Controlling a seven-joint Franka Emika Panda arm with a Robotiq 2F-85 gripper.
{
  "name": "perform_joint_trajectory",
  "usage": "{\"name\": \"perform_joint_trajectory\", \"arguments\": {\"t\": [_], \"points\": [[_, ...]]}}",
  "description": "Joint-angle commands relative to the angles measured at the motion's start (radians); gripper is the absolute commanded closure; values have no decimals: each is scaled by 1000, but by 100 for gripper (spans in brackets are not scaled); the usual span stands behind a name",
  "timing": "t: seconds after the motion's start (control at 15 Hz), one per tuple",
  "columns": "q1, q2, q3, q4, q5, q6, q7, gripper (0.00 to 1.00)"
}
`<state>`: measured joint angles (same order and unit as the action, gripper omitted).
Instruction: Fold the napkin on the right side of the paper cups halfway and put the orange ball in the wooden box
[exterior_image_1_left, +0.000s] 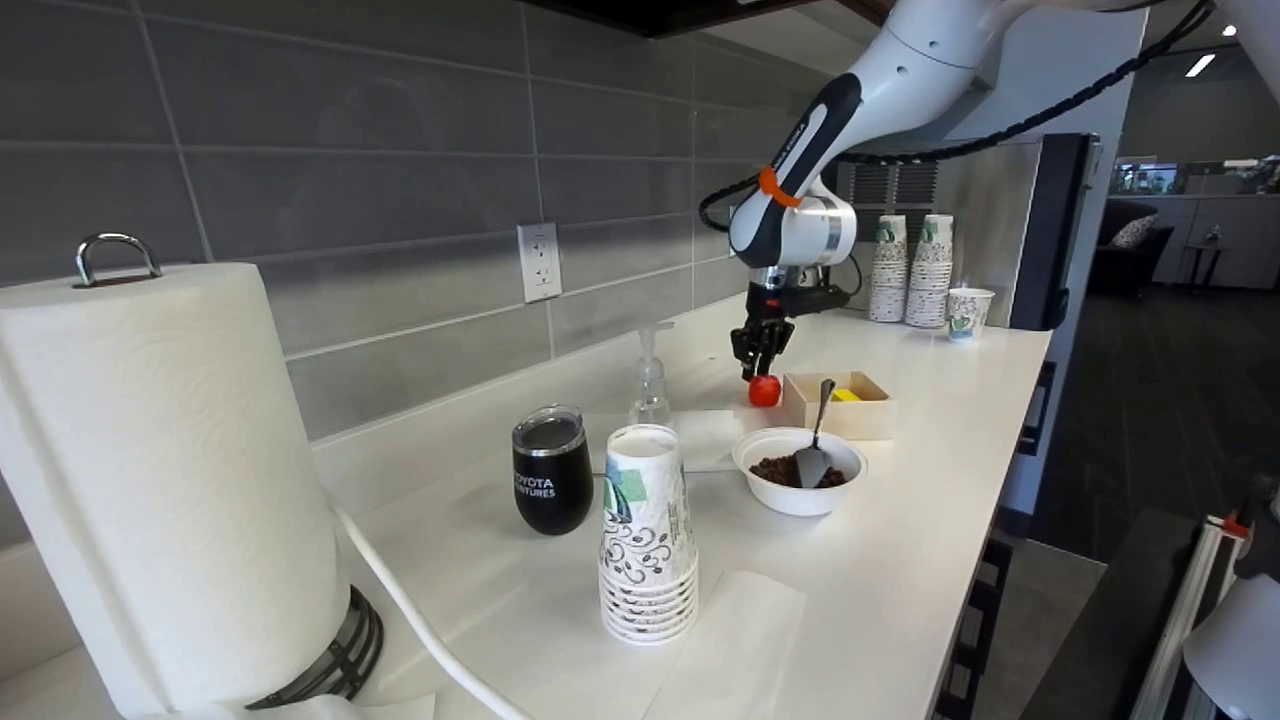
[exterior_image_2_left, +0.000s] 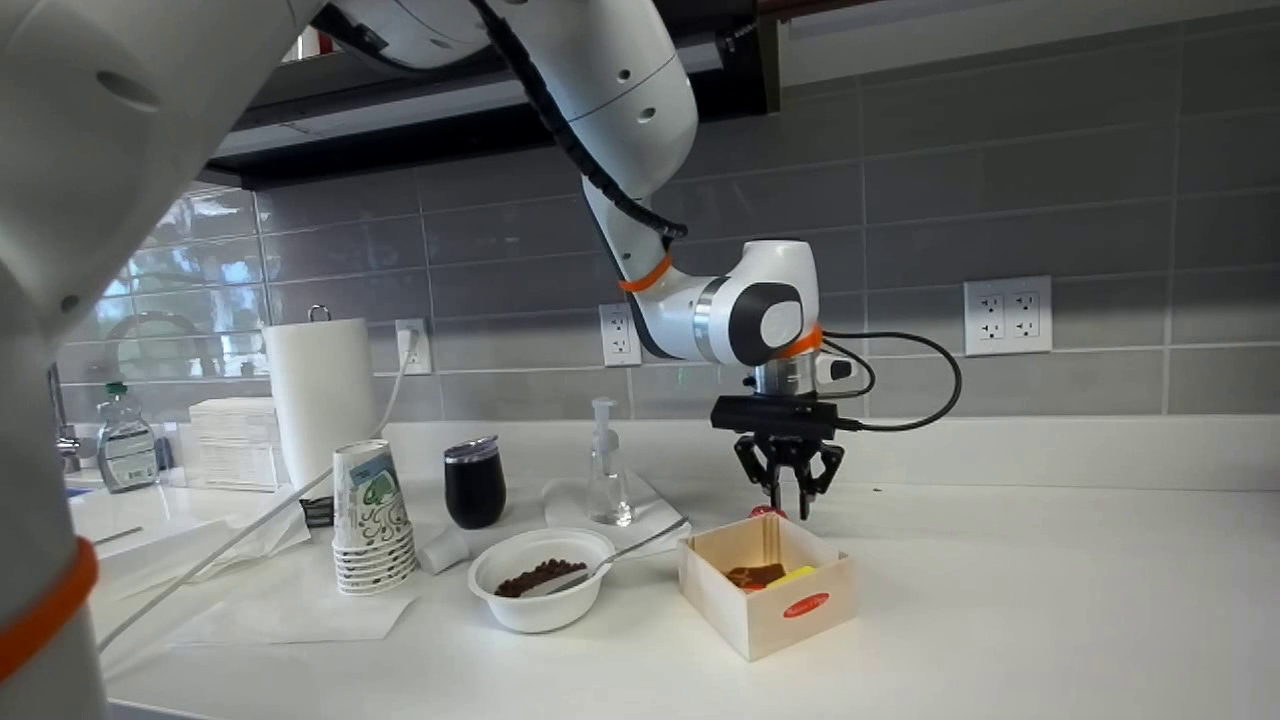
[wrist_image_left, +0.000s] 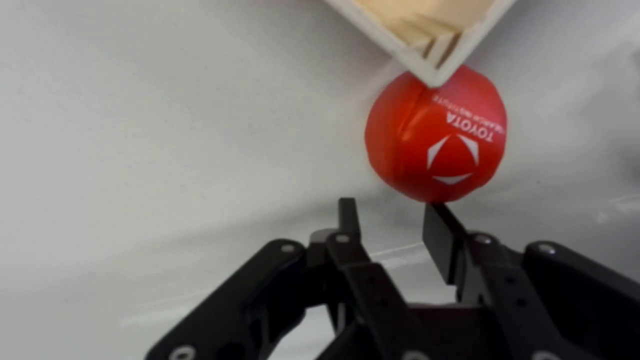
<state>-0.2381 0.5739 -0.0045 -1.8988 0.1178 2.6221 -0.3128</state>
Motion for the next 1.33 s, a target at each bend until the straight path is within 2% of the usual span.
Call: {"name": "perform_joint_trajectory", "arguments": {"t": [0.0, 0.27, 0.73, 0.8, 0.87, 1.27], "points": [[27, -29, -22, 10, -37, -64, 59, 29], [29, -21, -18, 25, -31, -106, 67, 1], [26, -6, -16, 39, -24, -186, 65, 0], [28, -3, -18, 41, -26, -193, 68, 25], [30, 0, -19, 42, -26, -192, 71, 26], [39, 21, -26, 50, -33, -177, 95, 74]]}}
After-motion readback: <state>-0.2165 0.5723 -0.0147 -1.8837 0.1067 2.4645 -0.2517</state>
